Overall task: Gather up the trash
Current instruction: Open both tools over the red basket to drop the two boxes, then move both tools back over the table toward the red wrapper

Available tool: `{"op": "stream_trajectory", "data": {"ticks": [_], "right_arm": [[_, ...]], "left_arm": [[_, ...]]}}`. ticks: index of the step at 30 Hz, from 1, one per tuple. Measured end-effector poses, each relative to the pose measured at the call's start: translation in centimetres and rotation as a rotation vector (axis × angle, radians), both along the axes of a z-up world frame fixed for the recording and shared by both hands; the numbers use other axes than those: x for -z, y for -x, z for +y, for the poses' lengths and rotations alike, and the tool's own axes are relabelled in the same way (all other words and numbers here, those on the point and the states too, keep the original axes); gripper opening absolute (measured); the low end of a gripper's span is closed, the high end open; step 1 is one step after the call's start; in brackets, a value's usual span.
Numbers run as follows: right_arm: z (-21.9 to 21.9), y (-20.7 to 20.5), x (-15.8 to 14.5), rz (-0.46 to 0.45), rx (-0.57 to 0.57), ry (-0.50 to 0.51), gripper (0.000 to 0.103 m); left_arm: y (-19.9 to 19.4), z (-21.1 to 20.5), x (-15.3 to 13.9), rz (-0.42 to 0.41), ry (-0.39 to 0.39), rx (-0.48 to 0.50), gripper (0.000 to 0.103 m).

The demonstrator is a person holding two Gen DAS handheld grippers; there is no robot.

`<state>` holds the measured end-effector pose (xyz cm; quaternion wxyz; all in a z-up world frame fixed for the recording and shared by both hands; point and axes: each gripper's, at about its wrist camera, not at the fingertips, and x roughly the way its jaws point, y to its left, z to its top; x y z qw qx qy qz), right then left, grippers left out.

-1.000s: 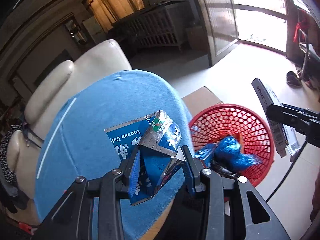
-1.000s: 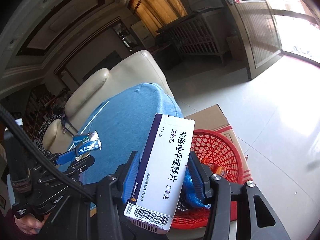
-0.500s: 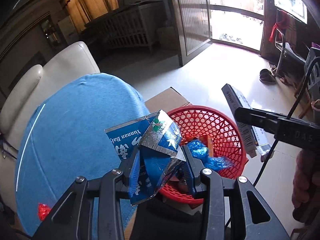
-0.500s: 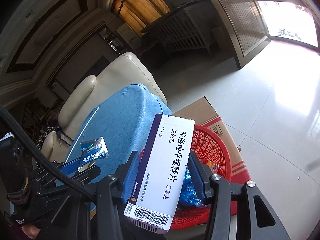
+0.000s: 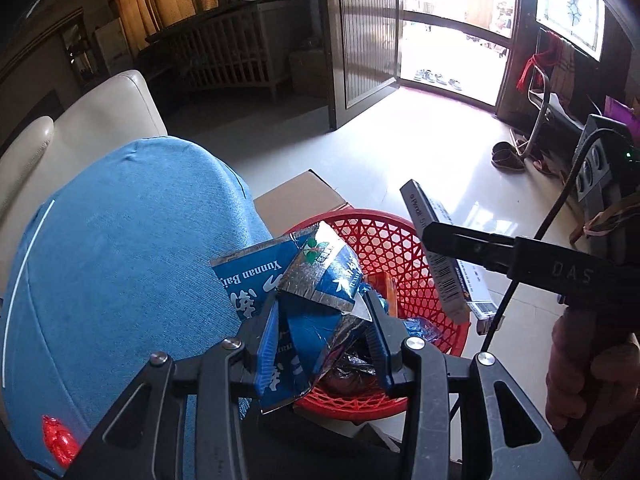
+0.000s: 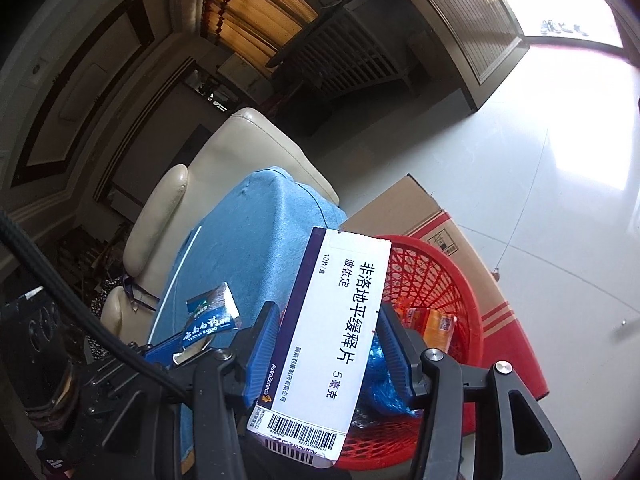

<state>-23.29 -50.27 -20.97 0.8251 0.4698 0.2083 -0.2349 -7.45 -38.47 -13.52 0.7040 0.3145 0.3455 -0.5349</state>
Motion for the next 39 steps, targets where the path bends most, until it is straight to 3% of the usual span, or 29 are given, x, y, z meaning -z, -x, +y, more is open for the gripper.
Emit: {"op": "stream_trajectory", "data": {"ticks": [3,7,11,20,28,39], "right_arm": [[-0.3,-0.5,0.8,-0.024,-0.003,-0.045,0.055],[-0.7,-1.0,1.9,-0.043,-0.003,-0.109,0.061],[-0.7,-1.0,1.9,-0.055,-0.005,-0.117,0.061],[0.2,-1.0,-1.0,-0.051,-0.039,0.003,0.061],[3.5,-2.9,-4.5,-0.049,-0.13,0.149,0.061],[7.0,-5.0,-7.3,-0.044,-0.226,0.254,0.06]], "left_arm": [[-0.4,0.1,0.1,0.002,0.004,-0.004,0.043],[-0.8,0.5,-0.2,0.007,0.017,-0.019,0.052],[-1.0,1.5,-1.0,-0.014,0.034,-0.03,0.052],[-1.6,6.4,-3.3,-0.113,0.09,-0.088,0.057],[-3.8,13.3,-5.6,-0.207,0.153,-0.232,0.057],[-6.9,19.9,-8.1,-0.242,0.201,-0.422,0.057]]}}
